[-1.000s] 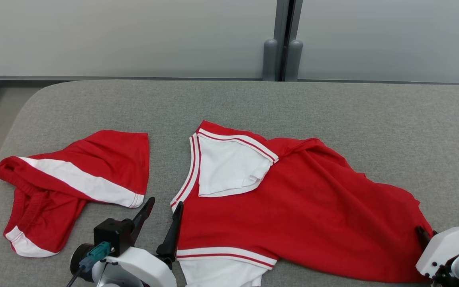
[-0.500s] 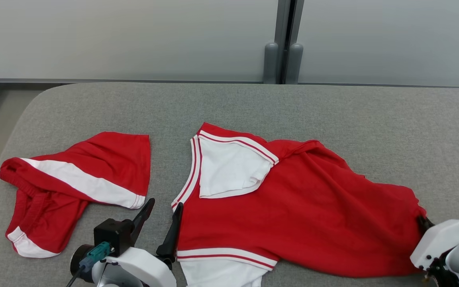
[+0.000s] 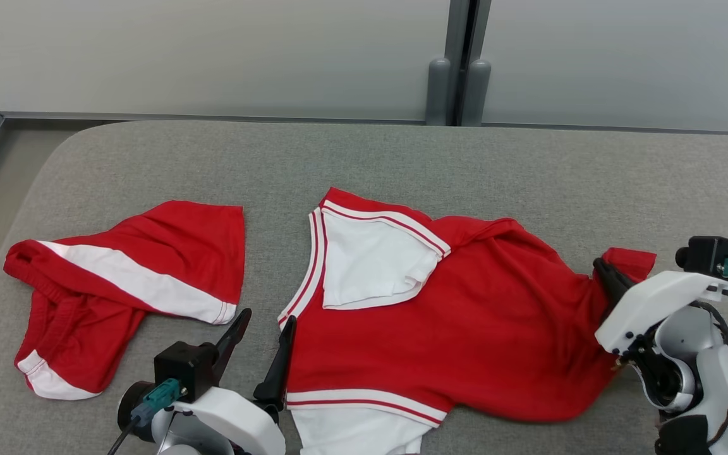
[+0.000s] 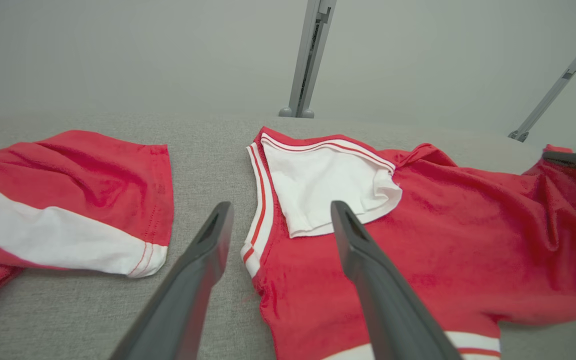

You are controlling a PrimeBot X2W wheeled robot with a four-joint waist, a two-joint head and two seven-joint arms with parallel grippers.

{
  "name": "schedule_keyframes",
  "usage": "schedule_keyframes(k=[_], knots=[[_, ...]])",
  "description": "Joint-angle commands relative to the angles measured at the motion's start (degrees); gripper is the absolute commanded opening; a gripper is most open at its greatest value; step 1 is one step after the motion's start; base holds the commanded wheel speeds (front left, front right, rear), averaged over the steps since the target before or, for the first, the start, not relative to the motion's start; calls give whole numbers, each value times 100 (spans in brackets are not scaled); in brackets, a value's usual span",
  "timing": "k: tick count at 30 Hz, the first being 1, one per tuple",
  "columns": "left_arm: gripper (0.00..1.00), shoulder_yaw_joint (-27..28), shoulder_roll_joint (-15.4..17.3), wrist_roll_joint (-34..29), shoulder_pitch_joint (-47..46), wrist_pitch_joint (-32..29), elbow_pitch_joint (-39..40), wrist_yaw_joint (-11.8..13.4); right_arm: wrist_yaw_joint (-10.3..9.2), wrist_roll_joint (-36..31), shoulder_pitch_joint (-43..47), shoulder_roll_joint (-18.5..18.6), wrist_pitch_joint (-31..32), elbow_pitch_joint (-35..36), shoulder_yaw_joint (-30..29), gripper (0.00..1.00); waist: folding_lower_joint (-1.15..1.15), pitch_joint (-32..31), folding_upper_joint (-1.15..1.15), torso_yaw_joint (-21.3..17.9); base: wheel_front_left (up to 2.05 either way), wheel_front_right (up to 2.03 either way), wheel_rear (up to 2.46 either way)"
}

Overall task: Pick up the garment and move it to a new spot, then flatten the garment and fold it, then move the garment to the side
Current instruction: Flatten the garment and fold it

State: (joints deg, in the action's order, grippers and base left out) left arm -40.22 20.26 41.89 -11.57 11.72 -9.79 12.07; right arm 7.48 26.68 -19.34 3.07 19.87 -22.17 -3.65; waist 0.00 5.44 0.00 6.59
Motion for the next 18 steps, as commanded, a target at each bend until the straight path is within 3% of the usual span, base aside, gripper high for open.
schedule_keyframes(k=[1, 10, 18], knots=[[100, 6, -3, -1, -89, 24, -26, -31, 3, -45, -164, 5, -106, -153, 69, 0, 0, 16, 0, 60, 0, 0, 0], [100, -2, -36, 11, -194, 59, -89, -55, 3, 385, -1287, 1, -937, -1669, 621, 0, 0, 131, 0, 140, 0, 0, 0], [100, -63, -178, -60, -436, 90, -162, -149, 3, 479, -2587, 3, -1798, -3458, 587, 0, 0, 499, 0, 379, 0, 0, 0]])
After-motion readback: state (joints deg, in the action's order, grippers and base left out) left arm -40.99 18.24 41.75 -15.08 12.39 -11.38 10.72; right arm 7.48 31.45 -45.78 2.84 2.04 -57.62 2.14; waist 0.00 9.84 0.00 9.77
